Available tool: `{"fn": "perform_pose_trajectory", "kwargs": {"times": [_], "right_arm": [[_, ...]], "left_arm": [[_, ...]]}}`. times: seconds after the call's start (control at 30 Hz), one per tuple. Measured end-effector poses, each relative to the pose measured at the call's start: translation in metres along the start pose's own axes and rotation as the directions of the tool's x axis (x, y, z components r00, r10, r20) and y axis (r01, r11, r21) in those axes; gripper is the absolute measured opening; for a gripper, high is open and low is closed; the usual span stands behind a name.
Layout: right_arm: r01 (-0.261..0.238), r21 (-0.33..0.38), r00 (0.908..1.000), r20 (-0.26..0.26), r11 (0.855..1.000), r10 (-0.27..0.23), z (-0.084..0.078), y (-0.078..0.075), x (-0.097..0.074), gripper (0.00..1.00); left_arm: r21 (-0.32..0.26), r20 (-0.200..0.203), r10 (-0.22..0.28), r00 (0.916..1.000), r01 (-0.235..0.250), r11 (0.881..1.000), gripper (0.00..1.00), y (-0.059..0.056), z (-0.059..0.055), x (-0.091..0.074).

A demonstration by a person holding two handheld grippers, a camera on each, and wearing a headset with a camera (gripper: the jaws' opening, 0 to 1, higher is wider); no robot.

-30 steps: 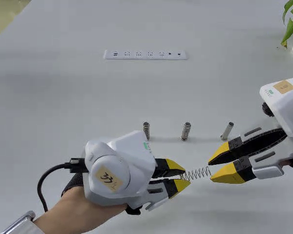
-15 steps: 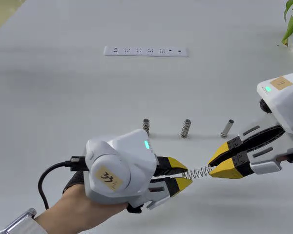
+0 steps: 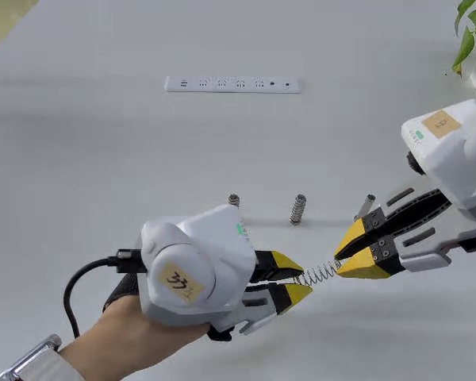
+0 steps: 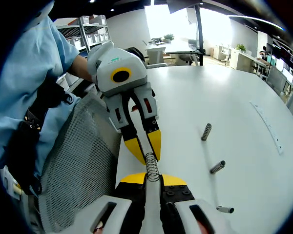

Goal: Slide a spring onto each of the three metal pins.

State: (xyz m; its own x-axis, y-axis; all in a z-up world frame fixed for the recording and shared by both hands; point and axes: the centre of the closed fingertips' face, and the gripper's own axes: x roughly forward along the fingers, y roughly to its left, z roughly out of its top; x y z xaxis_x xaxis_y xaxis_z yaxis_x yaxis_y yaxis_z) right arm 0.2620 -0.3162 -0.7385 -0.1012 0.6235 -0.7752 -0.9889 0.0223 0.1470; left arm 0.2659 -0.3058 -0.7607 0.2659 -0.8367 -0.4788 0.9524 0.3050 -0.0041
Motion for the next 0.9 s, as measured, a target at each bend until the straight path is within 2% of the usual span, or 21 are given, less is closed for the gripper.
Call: {"fn": "perform_pose_trajectory", "kwargs": {"times": [0.07,0.33,0.43,0.9], "right_arm": [[0.011,-0.03,0.9997,-0.022,0.999,-0.012,0.001,0.0,0.0,0.06],[0.015,-0.094,0.9991,-0.039,0.995,-0.019,0.016,-0.003,-0.001,0.06],[0.016,-0.119,0.9986,-0.049,0.993,-0.022,0.017,-0.005,-0.001,0.06],[0.022,-0.153,0.9986,-0.044,0.988,-0.029,0.024,-0.008,-0.005,0.05]], "left_arm": [[-0.001,-0.004,-0.001,1.0,0.001,1.0,0.06,0.0,-0.001,0.001],[-0.02,-0.01,0.001,0.9999,-0.001,1.0,0.06,0.0,-0.002,0.003],[-0.029,-0.006,0.003,1.0,-0.004,1.0,0.06,0.001,-0.002,0.003],[-0.053,0.019,0.023,0.9996,-0.022,0.998,0.06,0.007,0.001,0.003]]}}
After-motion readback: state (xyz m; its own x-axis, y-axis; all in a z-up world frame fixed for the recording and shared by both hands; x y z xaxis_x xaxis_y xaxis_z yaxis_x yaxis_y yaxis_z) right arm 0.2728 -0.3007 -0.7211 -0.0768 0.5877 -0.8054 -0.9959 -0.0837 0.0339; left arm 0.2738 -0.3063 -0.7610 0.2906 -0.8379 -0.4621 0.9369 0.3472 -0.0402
